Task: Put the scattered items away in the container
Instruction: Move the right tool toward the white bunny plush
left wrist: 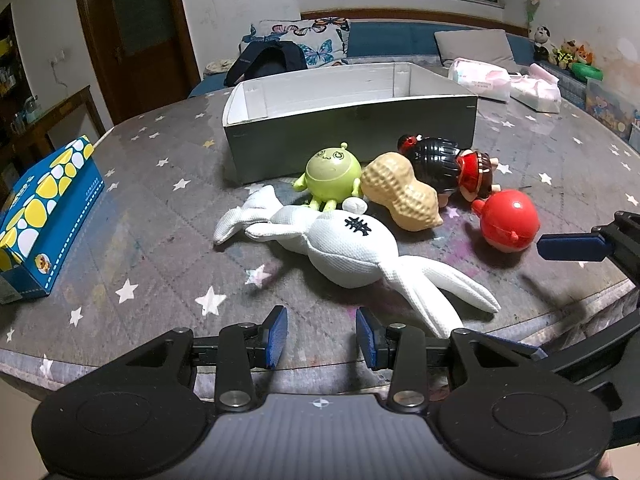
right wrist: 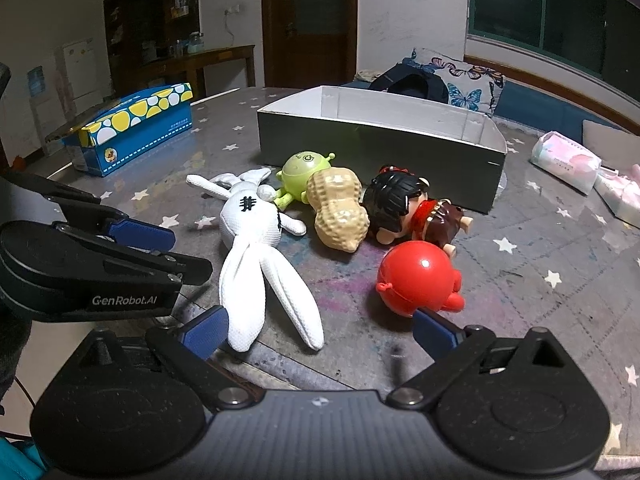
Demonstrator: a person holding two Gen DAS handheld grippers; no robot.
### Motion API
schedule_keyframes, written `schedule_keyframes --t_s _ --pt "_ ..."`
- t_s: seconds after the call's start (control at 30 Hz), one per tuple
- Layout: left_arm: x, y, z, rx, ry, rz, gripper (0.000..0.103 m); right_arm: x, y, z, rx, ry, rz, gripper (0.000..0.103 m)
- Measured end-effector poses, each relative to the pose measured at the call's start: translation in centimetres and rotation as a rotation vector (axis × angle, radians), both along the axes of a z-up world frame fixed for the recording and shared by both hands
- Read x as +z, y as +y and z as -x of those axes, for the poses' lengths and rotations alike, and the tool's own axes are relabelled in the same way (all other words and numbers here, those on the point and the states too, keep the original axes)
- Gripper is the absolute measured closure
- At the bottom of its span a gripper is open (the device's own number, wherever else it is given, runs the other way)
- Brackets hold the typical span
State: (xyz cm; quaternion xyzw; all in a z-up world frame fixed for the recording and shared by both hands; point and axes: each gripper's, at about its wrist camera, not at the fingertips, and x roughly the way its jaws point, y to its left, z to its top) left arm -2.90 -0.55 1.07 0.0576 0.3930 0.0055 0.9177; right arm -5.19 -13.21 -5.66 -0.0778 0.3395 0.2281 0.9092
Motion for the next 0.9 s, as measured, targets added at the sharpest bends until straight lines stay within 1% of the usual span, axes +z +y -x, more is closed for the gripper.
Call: schedule_keyframes --t_s 0.4,0.73,0.8,0.9 --pt "0.4 0.6 -0.6 -0.002 -0.004 0.016 0.062 0.6 0.5 -0.4 0.031 -0.015 -0.006 0.004" --pt "0.9 1.6 -1.3 -0.001 -0.009 0.053 0.062 1.4 0.6 -0.9 0.043 -0.040 -0.014 0.005" --pt "1.1 1.9 -1.5 0.002 -0.013 0.062 0.063 1.6 0.6 -1.0 0.047 -0.048 -0.015 0.008" --pt "1.4 2.5 -1.8 0.008 -0.018 0.080 0.063 2.0 0.6 -1.2 0.058 -0.054 -0.023 0.008"
